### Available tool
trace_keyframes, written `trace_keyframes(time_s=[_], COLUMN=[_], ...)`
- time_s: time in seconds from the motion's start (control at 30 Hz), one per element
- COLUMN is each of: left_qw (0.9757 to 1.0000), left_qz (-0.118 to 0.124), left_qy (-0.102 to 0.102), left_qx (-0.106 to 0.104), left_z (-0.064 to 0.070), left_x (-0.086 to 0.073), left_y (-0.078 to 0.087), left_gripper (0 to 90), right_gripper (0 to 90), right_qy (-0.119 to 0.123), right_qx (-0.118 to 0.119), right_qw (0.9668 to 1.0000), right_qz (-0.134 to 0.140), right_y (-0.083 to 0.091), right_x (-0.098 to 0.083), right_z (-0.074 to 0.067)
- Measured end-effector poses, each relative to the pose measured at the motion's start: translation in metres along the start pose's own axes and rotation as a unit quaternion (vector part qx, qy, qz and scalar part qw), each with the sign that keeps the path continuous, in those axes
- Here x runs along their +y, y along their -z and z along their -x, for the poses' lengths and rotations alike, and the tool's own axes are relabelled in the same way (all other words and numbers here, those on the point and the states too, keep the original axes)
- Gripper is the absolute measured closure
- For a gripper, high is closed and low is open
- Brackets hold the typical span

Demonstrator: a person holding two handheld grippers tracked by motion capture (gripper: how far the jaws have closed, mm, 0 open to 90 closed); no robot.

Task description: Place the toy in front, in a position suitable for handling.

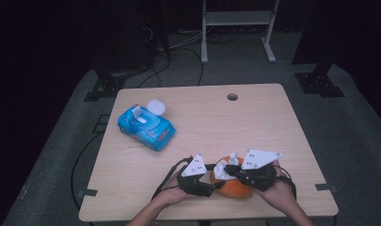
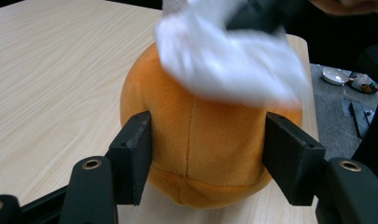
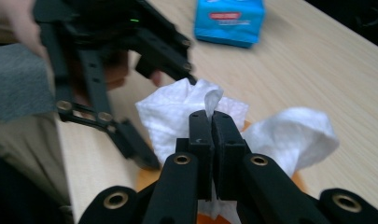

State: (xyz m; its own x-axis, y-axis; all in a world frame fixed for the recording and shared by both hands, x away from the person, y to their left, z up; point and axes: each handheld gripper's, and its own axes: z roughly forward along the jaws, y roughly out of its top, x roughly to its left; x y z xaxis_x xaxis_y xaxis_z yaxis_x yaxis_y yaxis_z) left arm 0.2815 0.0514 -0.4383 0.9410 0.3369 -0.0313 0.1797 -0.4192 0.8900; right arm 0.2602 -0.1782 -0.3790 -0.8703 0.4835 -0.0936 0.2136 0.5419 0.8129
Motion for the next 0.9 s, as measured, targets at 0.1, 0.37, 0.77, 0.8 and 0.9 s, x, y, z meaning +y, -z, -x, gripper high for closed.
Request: trace_keyframes(time_s=[0.1,0.37,0.77,0.8,0.9], left_qw=[1.0,0.9999,0.9996,0.9996,0.9999], left_qz=[-0.002,-0.004,-0.003,-0.003,0.004], left_qy=[-0.001,-0.01,-0.03,-0.026,-0.007], left_qx=[-0.002,-0.002,-0.002,-0.003,-0.012], left_z=[-0.001,0.0,0.003,0.002,0.0], left_x=[0.0,0.0,0.001,0.001,0.002], left_y=[0.0,0.0,0.001,0.001,0.0], left_gripper=[36.1,36.2,37.9,37.2,27.0], right_gripper=[86.9,86.9,87.0,87.0,87.0], right_qy=[-0.017,-0.015,-0.007,-0.01,-0.038], right_qx=[-0.016,-0.022,-0.024,-0.026,-0.014], right_qw=[0.9997,0.9996,0.9997,0.9996,0.9992], right_qz=[0.002,-0.007,-0.008,-0.008,-0.003], right_y=[0.007,0.009,0.004,0.005,0.008], right_x=[-0.006,-0.008,0.0,-0.002,-0.011], right_z=[0.012,0.012,0.011,0.014,0.022])
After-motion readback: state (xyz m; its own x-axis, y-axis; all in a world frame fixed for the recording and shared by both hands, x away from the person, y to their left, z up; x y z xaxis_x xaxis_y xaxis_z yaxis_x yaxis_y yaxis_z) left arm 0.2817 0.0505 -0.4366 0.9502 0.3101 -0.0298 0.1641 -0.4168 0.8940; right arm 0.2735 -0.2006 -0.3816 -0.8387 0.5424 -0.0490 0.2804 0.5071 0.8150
